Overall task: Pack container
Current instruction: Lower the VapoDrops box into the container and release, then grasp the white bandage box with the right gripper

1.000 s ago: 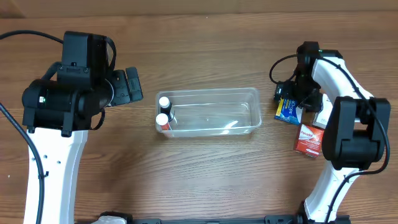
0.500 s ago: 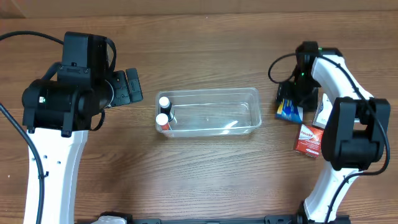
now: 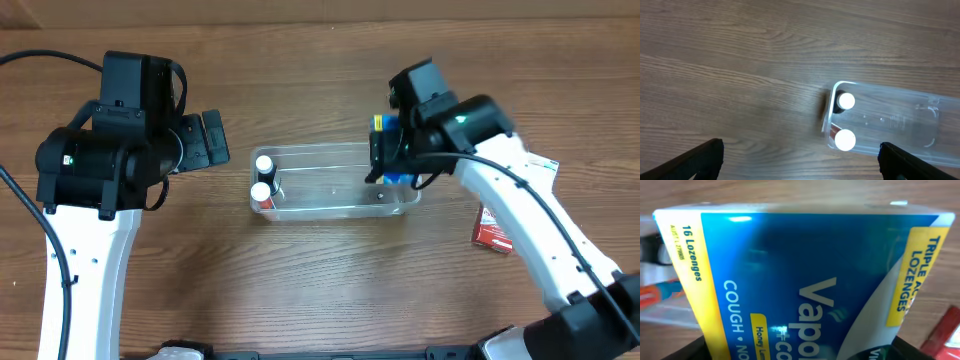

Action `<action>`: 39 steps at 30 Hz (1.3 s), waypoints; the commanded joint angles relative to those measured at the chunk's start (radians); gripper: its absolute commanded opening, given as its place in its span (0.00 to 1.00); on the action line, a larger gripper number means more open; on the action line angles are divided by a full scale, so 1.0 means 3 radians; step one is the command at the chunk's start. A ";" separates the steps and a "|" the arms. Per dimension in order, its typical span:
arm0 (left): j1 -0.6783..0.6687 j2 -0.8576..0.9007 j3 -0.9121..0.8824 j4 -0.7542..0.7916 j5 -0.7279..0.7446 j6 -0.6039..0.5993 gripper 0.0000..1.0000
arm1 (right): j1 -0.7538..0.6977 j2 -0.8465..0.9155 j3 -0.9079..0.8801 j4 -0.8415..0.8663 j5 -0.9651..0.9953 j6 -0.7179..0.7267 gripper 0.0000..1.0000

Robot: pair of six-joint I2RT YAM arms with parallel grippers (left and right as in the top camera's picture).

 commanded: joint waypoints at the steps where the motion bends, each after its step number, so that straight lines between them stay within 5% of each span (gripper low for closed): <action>1: 0.0013 0.0023 0.0038 0.0005 -0.0042 0.0061 1.00 | -0.0001 -0.0020 -0.0340 0.0242 0.0017 0.0067 0.79; 16: 0.0013 0.0023 0.0038 0.0005 -0.0043 0.0061 1.00 | -0.0001 0.0561 -0.0445 0.0493 0.0017 0.0066 0.79; 19: 0.0013 0.0023 0.0038 0.0006 -0.0045 0.0061 1.00 | -0.0001 0.0554 -0.0416 0.0467 0.0018 0.0067 1.00; 25: 0.0013 0.0023 0.0038 0.0004 -0.0045 0.0062 1.00 | -0.0062 -0.0020 0.0313 -0.0006 0.0534 0.0281 1.00; 28: 0.0013 0.0023 0.0038 0.0004 -0.0045 0.0062 1.00 | -0.0502 -0.0437 0.0554 -0.0139 0.0917 0.0376 1.00; 33: 0.0013 0.0023 0.0038 -0.0006 -0.0045 0.0062 1.00 | -0.2013 -0.0361 0.0418 -0.0177 0.0702 -0.0177 1.00; 39: 0.0013 0.0023 0.0038 -0.0005 -0.0045 0.0062 1.00 | -0.2622 0.0221 0.0210 0.0045 0.0347 -0.0757 1.00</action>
